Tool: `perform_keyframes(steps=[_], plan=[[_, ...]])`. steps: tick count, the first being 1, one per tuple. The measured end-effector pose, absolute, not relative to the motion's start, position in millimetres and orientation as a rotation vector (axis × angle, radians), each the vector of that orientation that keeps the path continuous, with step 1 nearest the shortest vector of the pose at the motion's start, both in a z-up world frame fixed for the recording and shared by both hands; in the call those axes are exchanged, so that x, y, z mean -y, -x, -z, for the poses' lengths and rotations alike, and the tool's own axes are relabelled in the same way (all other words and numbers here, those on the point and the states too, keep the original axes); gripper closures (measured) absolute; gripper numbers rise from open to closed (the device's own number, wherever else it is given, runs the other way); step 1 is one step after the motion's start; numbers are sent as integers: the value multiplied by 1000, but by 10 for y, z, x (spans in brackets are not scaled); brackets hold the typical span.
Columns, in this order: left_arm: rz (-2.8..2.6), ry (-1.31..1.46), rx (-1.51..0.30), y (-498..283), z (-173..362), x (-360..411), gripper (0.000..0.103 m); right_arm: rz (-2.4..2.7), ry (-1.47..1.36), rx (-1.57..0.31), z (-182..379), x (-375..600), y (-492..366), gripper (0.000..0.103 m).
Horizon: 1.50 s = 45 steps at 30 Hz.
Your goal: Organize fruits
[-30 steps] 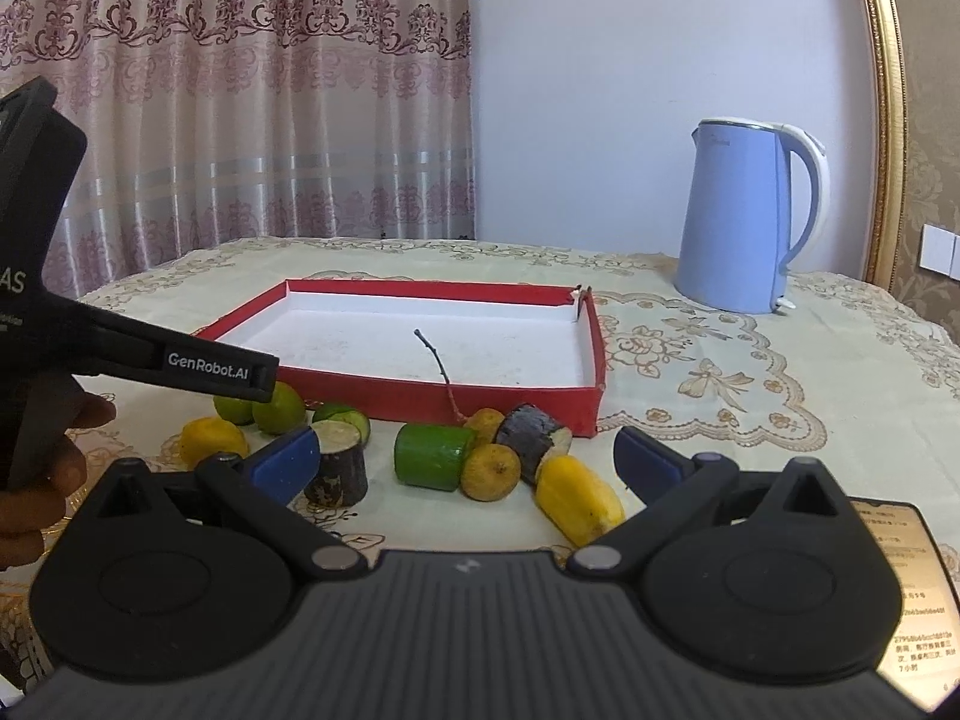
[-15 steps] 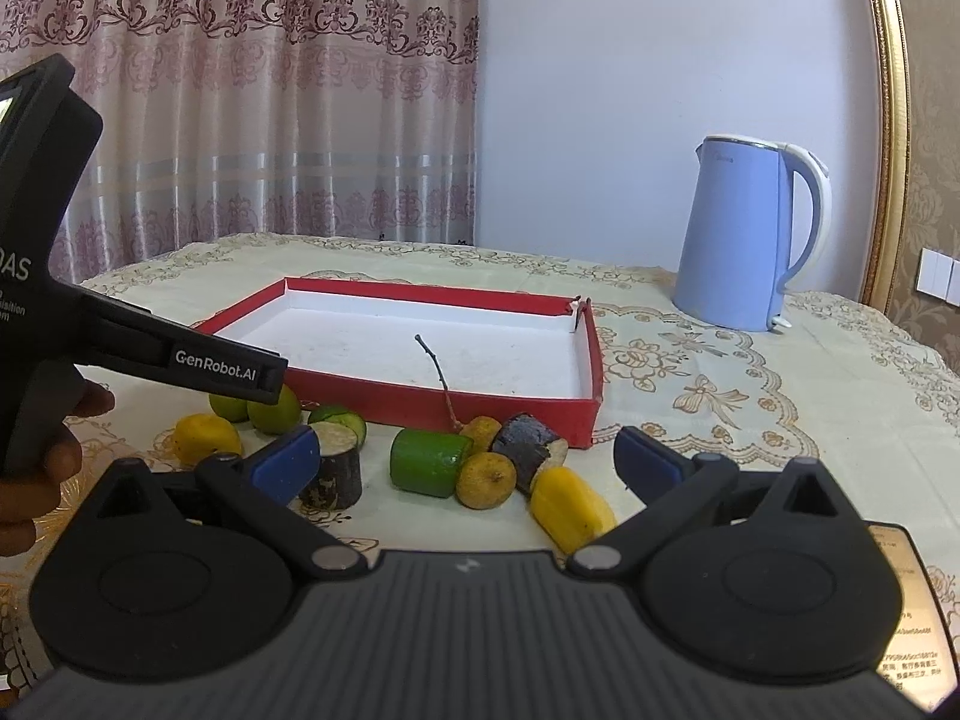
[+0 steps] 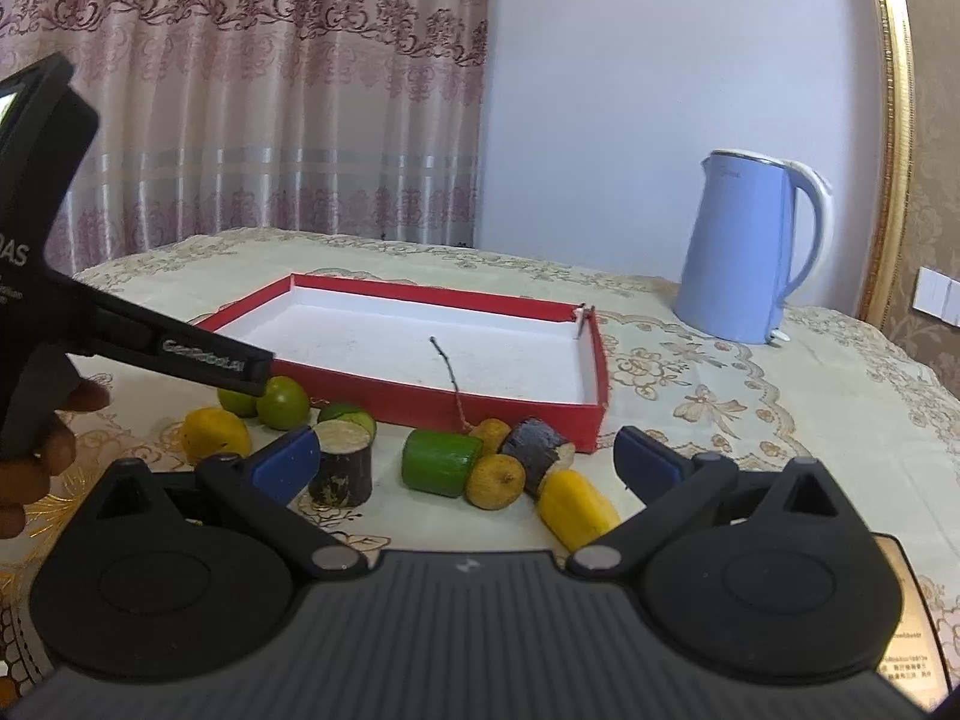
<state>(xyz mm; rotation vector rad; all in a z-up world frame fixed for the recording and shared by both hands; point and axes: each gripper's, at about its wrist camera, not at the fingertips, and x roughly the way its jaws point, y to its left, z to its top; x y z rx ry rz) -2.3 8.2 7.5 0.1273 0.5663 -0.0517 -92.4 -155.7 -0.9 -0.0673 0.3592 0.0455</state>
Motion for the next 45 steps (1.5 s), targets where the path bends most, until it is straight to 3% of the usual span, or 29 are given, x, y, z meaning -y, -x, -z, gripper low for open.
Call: perform_keyframes(steps=[6,10,17,22,31,34,36,38,45], plan=[[92,-129,-545,75,-72,-145,6,-21,70,-368,20,1625,956,0],[115,-122,-527,109,-71,-171,6,-22,78,-378,21,1591,939,11],[158,-134,-524,107,-53,-165,6,-10,97,-382,14,1584,926,17],[204,-167,-520,153,-11,-136,6,-7,72,-405,22,1655,894,10],[218,-176,-533,108,76,-170,6,-10,79,-394,27,1635,895,6],[235,-190,-542,139,113,-204,15,-18,77,-390,36,1604,901,4],[253,-187,-563,131,148,-225,33,-21,74,-393,52,1603,884,4],[285,-150,-594,90,175,-260,38,-22,75,-398,68,1598,867,4],[351,-115,-673,27,296,-190,41,-8,73,-403,90,1628,864,4]])
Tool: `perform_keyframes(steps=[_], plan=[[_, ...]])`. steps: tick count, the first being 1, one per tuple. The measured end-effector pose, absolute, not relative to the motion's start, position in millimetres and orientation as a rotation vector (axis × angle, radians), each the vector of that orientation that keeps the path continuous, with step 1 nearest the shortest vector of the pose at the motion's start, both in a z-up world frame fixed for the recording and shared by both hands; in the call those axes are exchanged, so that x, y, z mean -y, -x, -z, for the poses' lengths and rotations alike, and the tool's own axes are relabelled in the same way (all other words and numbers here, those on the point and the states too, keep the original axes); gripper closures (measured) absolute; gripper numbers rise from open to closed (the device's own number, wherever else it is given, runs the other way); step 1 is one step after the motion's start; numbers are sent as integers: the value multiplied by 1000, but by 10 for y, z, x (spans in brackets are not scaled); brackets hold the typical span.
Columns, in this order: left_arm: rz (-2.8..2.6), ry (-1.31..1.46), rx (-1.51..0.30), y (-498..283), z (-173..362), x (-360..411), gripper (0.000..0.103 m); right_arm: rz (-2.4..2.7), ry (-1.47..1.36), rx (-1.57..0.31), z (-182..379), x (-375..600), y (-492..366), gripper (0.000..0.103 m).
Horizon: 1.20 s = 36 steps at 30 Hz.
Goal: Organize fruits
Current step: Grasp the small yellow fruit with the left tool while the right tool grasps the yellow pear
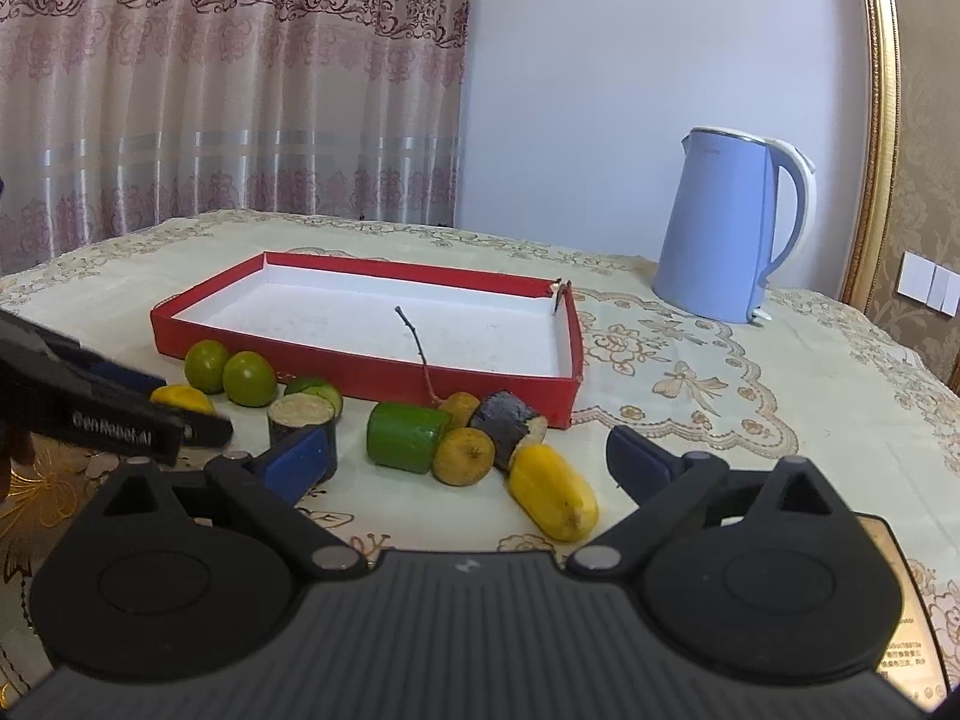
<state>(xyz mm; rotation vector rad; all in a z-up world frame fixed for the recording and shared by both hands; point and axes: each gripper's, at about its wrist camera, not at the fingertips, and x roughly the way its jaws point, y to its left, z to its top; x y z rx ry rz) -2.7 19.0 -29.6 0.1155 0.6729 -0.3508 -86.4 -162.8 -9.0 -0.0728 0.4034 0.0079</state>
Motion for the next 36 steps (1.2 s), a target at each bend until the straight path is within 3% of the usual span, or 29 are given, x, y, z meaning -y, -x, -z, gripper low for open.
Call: perform_keyframes(steps=[5,14,17,21,24,27,30,36], plan=[[326,-111,-660,14,296,-184,58,5,65,-407,104,1665,837,4],[327,-64,-653,39,199,-257,59,8,64,-432,152,1727,775,8],[309,-85,-616,86,131,-242,59,17,57,-454,178,1809,720,17],[300,-110,-584,141,65,-226,59,15,17,-504,220,1957,614,41],[291,-123,-571,162,45,-206,59,6,-18,-548,255,2084,526,52],[288,-134,-558,182,32,-184,59,17,-9,-570,295,2159,462,53],[281,-139,-555,180,22,-156,59,-34,-39,-601,322,2200,406,68],[237,-161,-544,184,-24,-128,59,-31,-10,-600,309,2155,426,73]])
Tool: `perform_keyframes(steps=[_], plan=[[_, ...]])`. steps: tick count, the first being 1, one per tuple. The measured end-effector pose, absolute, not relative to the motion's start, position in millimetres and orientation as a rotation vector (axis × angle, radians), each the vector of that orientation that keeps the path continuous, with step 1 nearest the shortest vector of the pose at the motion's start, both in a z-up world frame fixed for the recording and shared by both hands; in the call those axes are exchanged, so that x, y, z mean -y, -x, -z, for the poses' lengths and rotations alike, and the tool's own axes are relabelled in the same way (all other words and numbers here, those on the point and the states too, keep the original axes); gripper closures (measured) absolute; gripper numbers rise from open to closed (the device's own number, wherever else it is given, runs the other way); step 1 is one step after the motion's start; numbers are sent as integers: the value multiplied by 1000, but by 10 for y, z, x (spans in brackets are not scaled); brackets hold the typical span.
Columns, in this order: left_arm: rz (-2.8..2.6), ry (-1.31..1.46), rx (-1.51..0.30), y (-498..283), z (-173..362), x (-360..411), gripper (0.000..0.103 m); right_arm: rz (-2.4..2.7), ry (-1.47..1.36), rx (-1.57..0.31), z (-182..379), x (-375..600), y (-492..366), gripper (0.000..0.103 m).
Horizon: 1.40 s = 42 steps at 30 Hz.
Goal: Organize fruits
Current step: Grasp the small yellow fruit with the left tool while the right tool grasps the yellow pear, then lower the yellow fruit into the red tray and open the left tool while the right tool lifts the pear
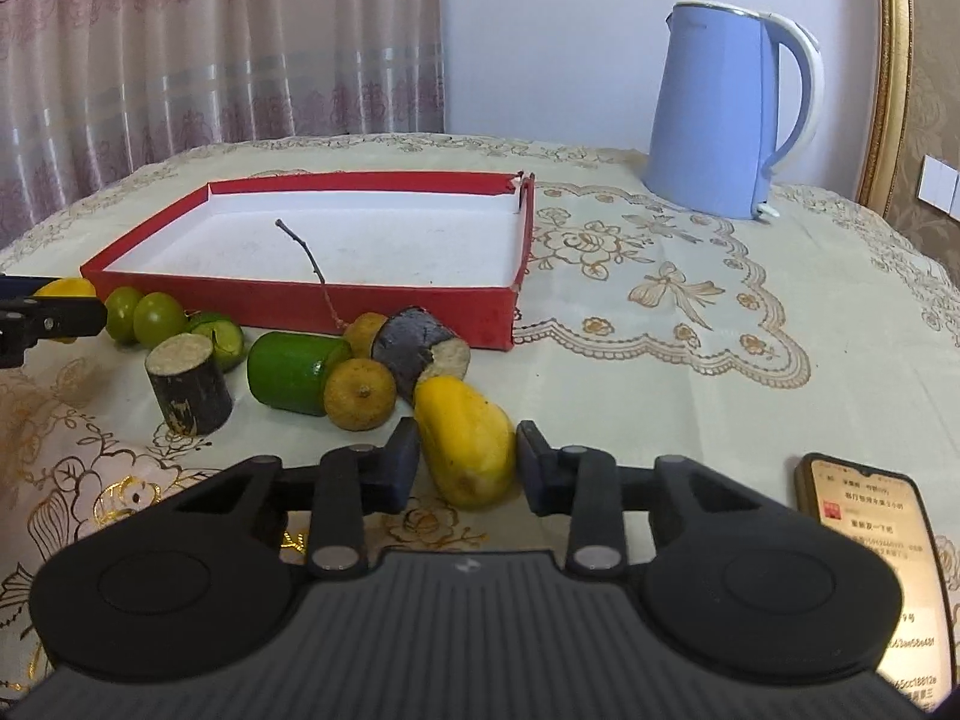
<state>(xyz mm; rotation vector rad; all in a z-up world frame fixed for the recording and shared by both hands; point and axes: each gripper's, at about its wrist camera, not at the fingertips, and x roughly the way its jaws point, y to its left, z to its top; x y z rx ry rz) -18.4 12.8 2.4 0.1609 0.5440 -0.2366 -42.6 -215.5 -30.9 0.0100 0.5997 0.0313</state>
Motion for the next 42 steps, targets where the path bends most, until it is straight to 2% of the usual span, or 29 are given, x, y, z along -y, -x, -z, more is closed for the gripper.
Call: perform_keyframes(steps=[16,42], plan=[[81,-199,-575,-26,-70,-155,59,-34,-97,-466,-19,2249,782,74],[14,-306,-570,-698,-95,188,59,-104,-105,-450,-49,2041,808,74]])
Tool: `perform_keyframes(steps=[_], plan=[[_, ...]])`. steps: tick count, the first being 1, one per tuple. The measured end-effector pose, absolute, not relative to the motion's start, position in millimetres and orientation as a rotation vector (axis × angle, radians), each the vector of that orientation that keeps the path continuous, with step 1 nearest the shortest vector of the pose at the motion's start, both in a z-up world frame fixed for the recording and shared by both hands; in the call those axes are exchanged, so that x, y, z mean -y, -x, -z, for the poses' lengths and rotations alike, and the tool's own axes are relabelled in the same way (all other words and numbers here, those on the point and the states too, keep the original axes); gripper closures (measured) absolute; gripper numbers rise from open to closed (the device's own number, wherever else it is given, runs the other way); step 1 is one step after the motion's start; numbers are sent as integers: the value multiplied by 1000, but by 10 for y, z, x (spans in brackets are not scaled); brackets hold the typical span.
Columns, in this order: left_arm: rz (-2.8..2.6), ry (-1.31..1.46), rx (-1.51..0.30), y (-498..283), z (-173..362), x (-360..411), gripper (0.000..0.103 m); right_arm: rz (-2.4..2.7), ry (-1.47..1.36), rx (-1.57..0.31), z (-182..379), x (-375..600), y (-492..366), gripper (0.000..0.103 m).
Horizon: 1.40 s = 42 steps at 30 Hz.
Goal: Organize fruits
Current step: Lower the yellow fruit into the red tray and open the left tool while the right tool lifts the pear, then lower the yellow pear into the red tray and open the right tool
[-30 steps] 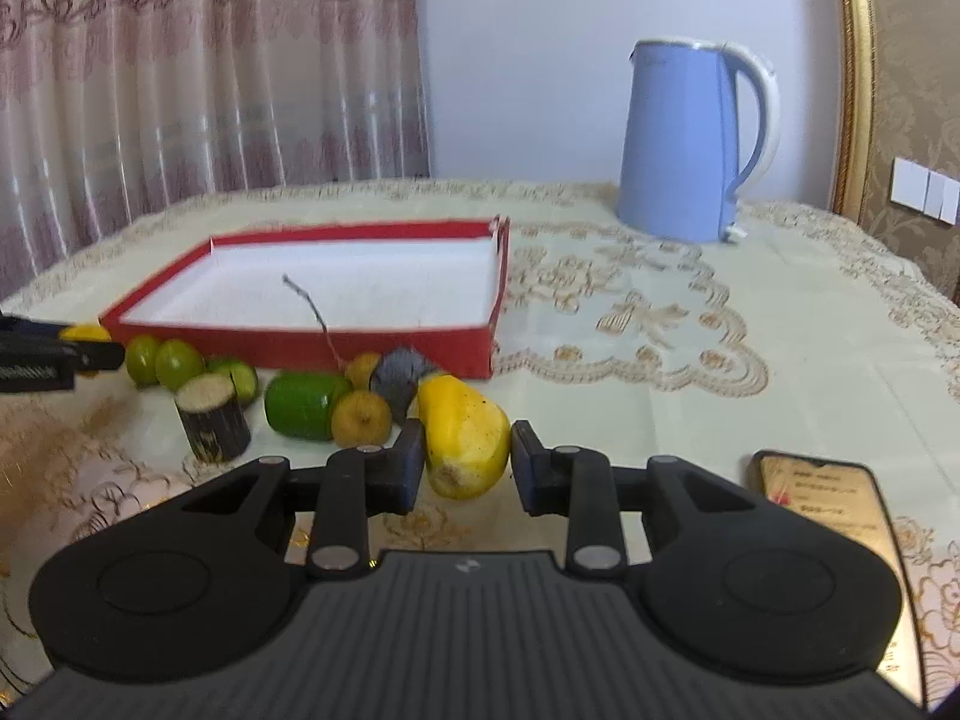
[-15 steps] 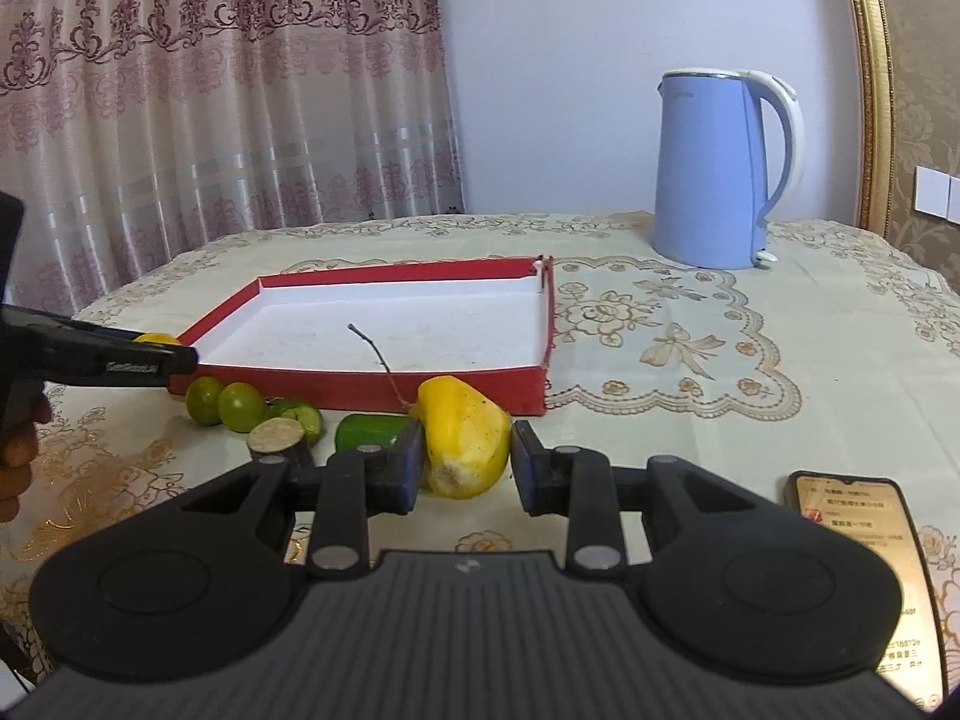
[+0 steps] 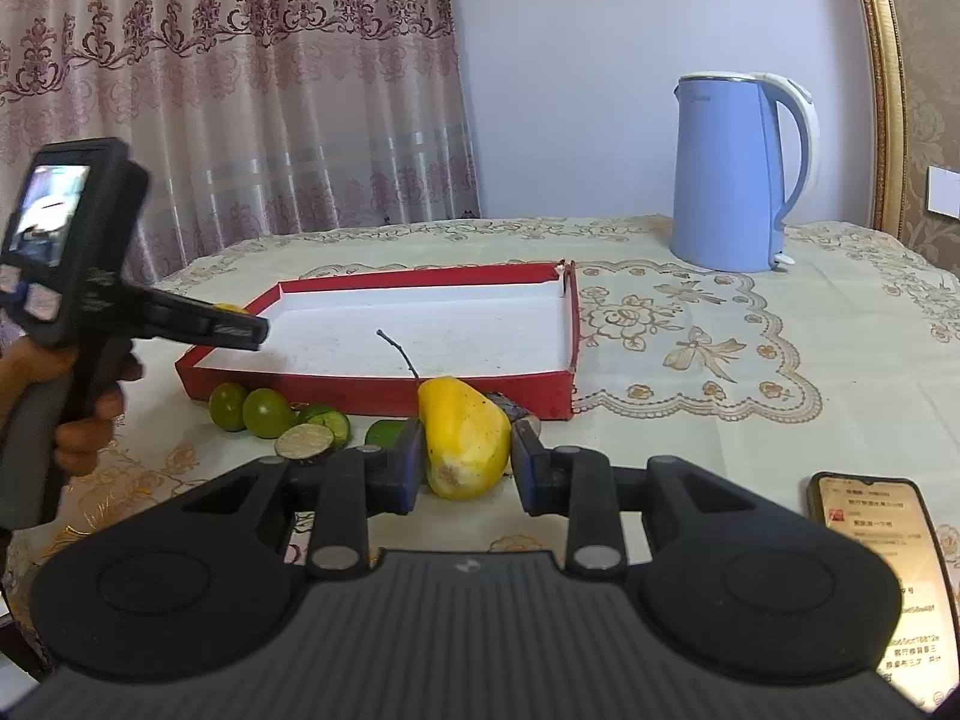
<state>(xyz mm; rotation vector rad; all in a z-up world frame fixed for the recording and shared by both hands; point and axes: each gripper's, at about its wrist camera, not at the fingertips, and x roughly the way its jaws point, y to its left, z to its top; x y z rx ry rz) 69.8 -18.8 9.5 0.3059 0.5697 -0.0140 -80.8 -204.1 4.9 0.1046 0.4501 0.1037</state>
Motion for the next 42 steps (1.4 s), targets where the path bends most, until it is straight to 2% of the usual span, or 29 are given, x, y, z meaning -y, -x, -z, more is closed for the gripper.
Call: perform_keyframes(steps=[20,22,24,25,42], plan=[[-2,-365,-614,-1194,60,440,57,-93,-107,-443,-92,2026,833,74],[-6,-364,-610,-1197,54,441,51,-93,-106,-445,-95,2020,833,74],[-17,-365,-594,-1185,39,429,36,-92,-104,-446,-99,2009,828,74],[-20,-365,-588,-1178,28,423,34,-92,-103,-446,-102,2000,825,74],[-81,-253,-542,-782,-43,99,32,-111,-95,-436,-207,1894,564,74]])
